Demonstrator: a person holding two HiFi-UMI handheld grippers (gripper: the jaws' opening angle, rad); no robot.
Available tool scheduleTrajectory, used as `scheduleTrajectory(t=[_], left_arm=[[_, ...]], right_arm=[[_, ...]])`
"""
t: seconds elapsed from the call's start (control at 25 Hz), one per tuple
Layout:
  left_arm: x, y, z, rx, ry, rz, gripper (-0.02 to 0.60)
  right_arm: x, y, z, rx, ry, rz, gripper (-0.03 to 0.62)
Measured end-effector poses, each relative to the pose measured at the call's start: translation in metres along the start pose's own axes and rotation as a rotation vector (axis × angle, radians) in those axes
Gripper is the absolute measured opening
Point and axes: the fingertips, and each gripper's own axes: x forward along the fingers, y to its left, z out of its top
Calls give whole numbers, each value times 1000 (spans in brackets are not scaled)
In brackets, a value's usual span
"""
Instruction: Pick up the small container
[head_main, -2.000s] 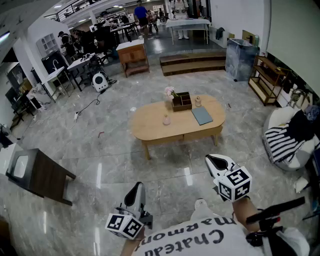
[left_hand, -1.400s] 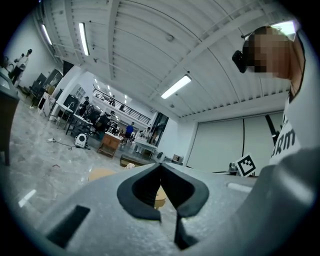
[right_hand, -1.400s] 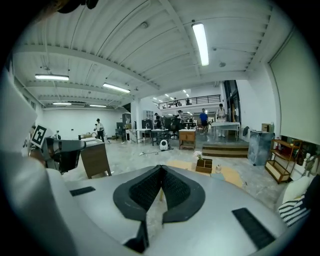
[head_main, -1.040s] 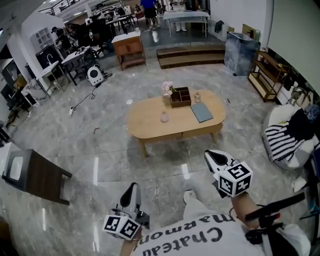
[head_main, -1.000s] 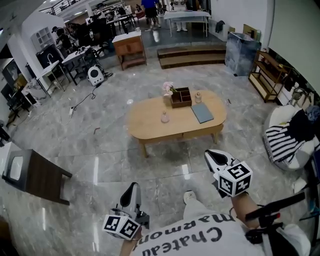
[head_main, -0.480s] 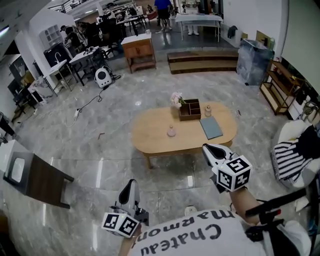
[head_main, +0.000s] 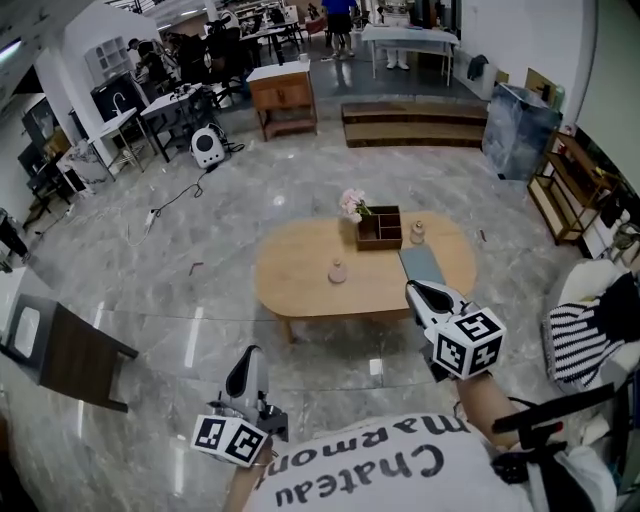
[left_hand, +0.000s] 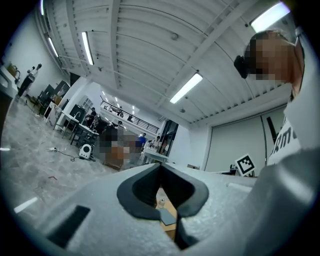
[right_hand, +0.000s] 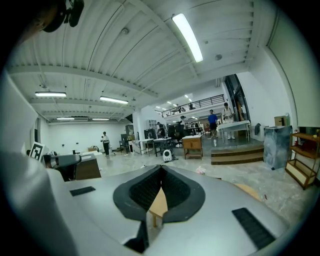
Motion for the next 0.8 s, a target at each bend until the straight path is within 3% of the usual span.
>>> scheduleTrajectory(t=[0.24,0.4,0.56,0.8], left_arm=[[18,2,-24,15,89,6,14],[34,17,-26,-21,103,20,14],[66,34,-29,-42,132,-12,14],[132,70,2,-28,110,-83,14]], right_arm=[[16,-23,-18,92,23,-15,8],[31,-36,-19,142,21,-47,8],[48,-53,-20,172,36,-95,8],[91,-70,1,193,14,-166,8]])
